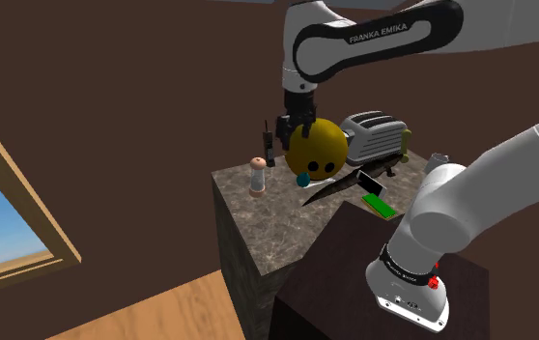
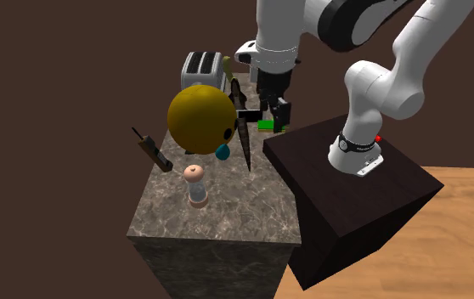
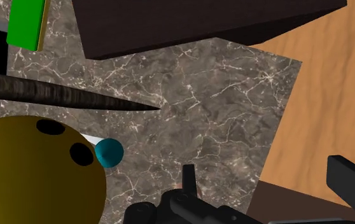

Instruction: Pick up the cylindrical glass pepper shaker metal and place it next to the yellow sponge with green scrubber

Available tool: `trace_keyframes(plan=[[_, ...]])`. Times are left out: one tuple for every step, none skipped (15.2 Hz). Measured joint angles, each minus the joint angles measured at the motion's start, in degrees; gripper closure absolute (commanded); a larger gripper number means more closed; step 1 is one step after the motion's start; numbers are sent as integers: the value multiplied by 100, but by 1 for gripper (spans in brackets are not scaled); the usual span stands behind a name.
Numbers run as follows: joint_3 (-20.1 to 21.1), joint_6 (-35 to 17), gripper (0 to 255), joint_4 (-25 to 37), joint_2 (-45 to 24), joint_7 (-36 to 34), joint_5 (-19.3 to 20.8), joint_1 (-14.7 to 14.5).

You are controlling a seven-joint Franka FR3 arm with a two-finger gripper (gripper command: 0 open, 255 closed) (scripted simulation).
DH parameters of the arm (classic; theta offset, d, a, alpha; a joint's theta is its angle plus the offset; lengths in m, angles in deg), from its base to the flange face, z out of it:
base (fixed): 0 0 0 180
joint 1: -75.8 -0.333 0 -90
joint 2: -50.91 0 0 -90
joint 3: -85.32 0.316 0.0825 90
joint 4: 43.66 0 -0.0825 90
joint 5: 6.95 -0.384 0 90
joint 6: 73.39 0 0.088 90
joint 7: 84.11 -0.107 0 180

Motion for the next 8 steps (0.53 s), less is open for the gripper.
trace_keyframes(plan=[[-5,-202,0,-18,-168,1,47,22],[4,-395,0,-6,-353,-18,89,37],[-28,-573,0,36,-548,18,155,80],[-7,-764,0,96,-780,-26,196,87],[-20,-961,0,75,-938,-22,252,116],[-26,-1132,0,124,-1135,-33,308,140],[-56,-1287,0,165,-1308,-11,373,180],[-48,-1483,0,182,-1507,-53,426,192]])
